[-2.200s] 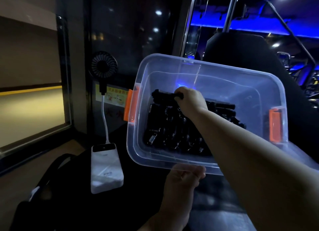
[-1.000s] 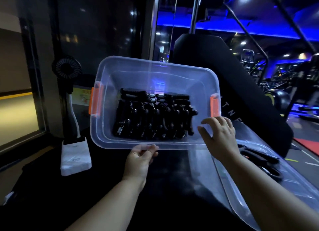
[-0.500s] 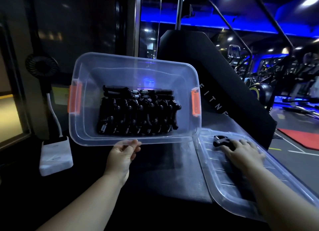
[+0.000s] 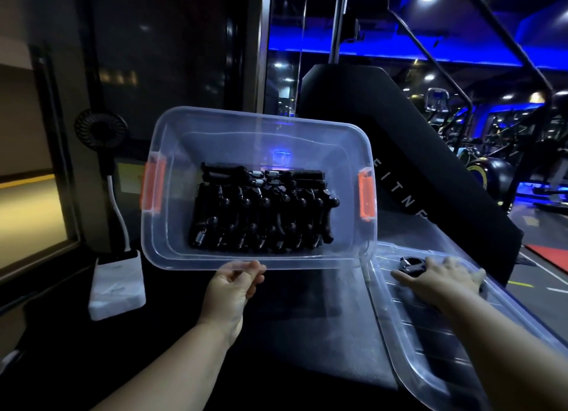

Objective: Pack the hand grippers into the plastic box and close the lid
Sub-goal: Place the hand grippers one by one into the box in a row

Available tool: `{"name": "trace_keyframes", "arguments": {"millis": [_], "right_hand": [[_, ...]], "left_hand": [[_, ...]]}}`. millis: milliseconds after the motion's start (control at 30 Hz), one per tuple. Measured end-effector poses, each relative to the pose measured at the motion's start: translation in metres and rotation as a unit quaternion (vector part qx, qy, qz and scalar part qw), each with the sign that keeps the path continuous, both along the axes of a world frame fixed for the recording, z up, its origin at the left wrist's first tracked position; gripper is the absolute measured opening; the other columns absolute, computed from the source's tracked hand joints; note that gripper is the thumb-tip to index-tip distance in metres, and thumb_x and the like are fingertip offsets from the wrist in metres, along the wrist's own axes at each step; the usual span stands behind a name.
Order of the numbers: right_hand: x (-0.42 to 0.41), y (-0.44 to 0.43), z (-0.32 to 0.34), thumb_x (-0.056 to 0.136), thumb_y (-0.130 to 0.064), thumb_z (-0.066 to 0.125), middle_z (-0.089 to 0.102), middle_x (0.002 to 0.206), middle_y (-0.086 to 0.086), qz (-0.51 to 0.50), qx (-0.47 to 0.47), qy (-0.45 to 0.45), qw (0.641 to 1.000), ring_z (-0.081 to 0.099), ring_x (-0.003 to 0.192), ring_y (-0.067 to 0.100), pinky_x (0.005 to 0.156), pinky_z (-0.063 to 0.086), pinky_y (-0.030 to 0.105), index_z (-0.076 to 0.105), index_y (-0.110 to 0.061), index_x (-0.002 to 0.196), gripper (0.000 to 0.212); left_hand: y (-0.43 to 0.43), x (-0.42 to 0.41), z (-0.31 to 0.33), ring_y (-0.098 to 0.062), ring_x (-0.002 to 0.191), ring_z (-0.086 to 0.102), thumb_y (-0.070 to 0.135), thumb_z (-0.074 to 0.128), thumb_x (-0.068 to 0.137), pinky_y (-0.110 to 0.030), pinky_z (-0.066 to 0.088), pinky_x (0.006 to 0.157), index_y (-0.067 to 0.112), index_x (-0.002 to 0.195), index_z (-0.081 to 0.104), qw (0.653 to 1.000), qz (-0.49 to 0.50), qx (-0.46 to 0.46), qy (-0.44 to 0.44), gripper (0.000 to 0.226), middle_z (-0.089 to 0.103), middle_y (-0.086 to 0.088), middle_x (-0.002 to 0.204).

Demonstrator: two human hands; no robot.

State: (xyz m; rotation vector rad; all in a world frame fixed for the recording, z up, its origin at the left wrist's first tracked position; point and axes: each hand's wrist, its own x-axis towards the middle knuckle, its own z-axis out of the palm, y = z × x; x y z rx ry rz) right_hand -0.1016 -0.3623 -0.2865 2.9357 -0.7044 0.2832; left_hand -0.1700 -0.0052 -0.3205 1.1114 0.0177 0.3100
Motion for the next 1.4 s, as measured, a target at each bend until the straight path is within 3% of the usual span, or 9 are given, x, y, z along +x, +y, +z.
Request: {"name": "trace_keyframes", "arguments": {"millis": [200, 600, 767, 900, 967, 1100, 1133, 1200, 1400], "right_hand": [[0.008, 0.009, -0.002, 0.058, -0.098, 0.020, 0.051, 0.135, 0.008, -0.010, -0.017, 0.034, 0.999, 0.046, 0.126, 0.029, 0.103, 0.031, 0.049, 0.047, -0.035, 0.128, 0.098], [0.007, 0.007, -0.010, 0.055, -0.093, 0.032, 0.065, 0.106, 0.007, -0.001, -0.008, -0.093, 0.996, 0.057, 0.105, 0.027, 0.078, 0.029, 0.041, 0.049, -0.030, 0.102, 0.081], [0.002, 0.010, -0.010, 0.064, -0.085, 0.033, 0.061, 0.096, 0.009, 0.040, 0.050, -0.182, 0.981, 0.057, 0.097, 0.030, 0.079, 0.032, 0.041, 0.046, -0.033, 0.105, 0.067], [-0.007, 0.017, -0.003, 0.073, -0.070, 0.035, 0.063, 0.099, 0.012, 0.129, 0.156, -0.312, 0.928, 0.059, 0.095, 0.036, 0.080, 0.038, 0.043, 0.041, -0.032, 0.121, 0.062], [-0.010, 0.022, 0.004, 0.074, -0.064, 0.037, 0.061, 0.099, 0.008, 0.178, 0.277, -0.350, 0.877, 0.057, 0.091, 0.034, 0.077, 0.037, 0.040, 0.040, -0.037, 0.122, 0.055], [-0.018, 0.038, 0.027, 0.071, -0.064, 0.043, 0.045, 0.072, 0.008, 0.246, 0.645, -0.340, 0.639, 0.046, 0.057, 0.025, 0.051, 0.038, 0.034, 0.052, -0.026, 0.089, 0.044], [-0.020, 0.040, 0.028, 0.074, -0.063, 0.042, 0.043, 0.064, 0.013, 0.239, 0.683, -0.312, 0.615, 0.044, 0.046, 0.025, 0.044, 0.036, 0.029, 0.052, -0.018, 0.080, 0.047], [-0.024, 0.042, 0.023, 0.079, -0.061, 0.040, 0.049, 0.057, 0.019, 0.213, 0.708, -0.270, 0.617, 0.048, 0.038, 0.028, 0.041, 0.037, 0.025, 0.055, -0.008, 0.068, 0.057], [-0.024, 0.033, 0.024, 0.068, -0.056, 0.044, 0.058, 0.058, 0.007, 0.156, 0.676, -0.284, 0.662, 0.051, 0.040, 0.016, 0.047, 0.037, 0.025, 0.059, -0.015, 0.074, 0.044]], "left_hand": [[0.002, 0.001, -0.001, -0.001, 0.068, 0.065, 0.020, 0.066, 0.082, -0.023, 0.045, 0.071, 0.015, 0.086, 0.062, 1.000, -0.002, -0.002, 0.002, 0.008, 0.074, 0.003, 0.079], [0.002, 0.002, -0.002, -0.003, 0.071, 0.064, 0.031, 0.068, 0.069, -0.023, 0.046, 0.072, 0.018, 0.081, 0.064, 1.000, -0.007, 0.006, -0.007, 0.018, 0.074, 0.004, 0.079], [0.003, 0.003, -0.003, -0.006, 0.073, 0.064, 0.027, 0.067, 0.076, -0.023, 0.046, 0.072, 0.018, 0.083, 0.064, 1.000, -0.006, 0.001, -0.005, 0.012, 0.074, 0.003, 0.080], [0.003, 0.002, -0.003, -0.005, 0.072, 0.064, 0.027, 0.068, 0.075, -0.023, 0.046, 0.071, 0.017, 0.083, 0.064, 1.000, -0.005, 0.005, -0.003, 0.014, 0.074, 0.003, 0.080], [0.003, 0.003, -0.003, -0.005, 0.071, 0.064, 0.025, 0.067, 0.077, -0.024, 0.045, 0.071, 0.017, 0.083, 0.064, 1.000, -0.005, 0.004, -0.004, 0.010, 0.074, 0.002, 0.079], [0.003, 0.002, -0.002, -0.004, 0.070, 0.064, 0.025, 0.067, 0.076, -0.024, 0.045, 0.071, 0.017, 0.083, 0.064, 1.000, -0.006, 0.004, -0.005, 0.012, 0.074, 0.002, 0.079], [0.003, 0.002, -0.002, -0.004, 0.069, 0.064, 0.025, 0.067, 0.076, -0.023, 0.045, 0.070, 0.017, 0.082, 0.064, 1.000, -0.006, 0.004, -0.006, 0.012, 0.074, 0.002, 0.079], [0.003, 0.002, -0.002, -0.004, 0.069, 0.064, 0.026, 0.068, 0.074, -0.023, 0.045, 0.070, 0.017, 0.081, 0.064, 1.000, -0.007, 0.002, -0.006, 0.012, 0.074, 0.002, 0.079], [0.003, 0.000, -0.001, -0.005, 0.070, 0.065, 0.021, 0.066, 0.082, -0.024, 0.046, 0.072, 0.021, 0.077, 0.066, 1.000, -0.002, -0.002, -0.002, 0.005, 0.074, 0.002, 0.080]]}}
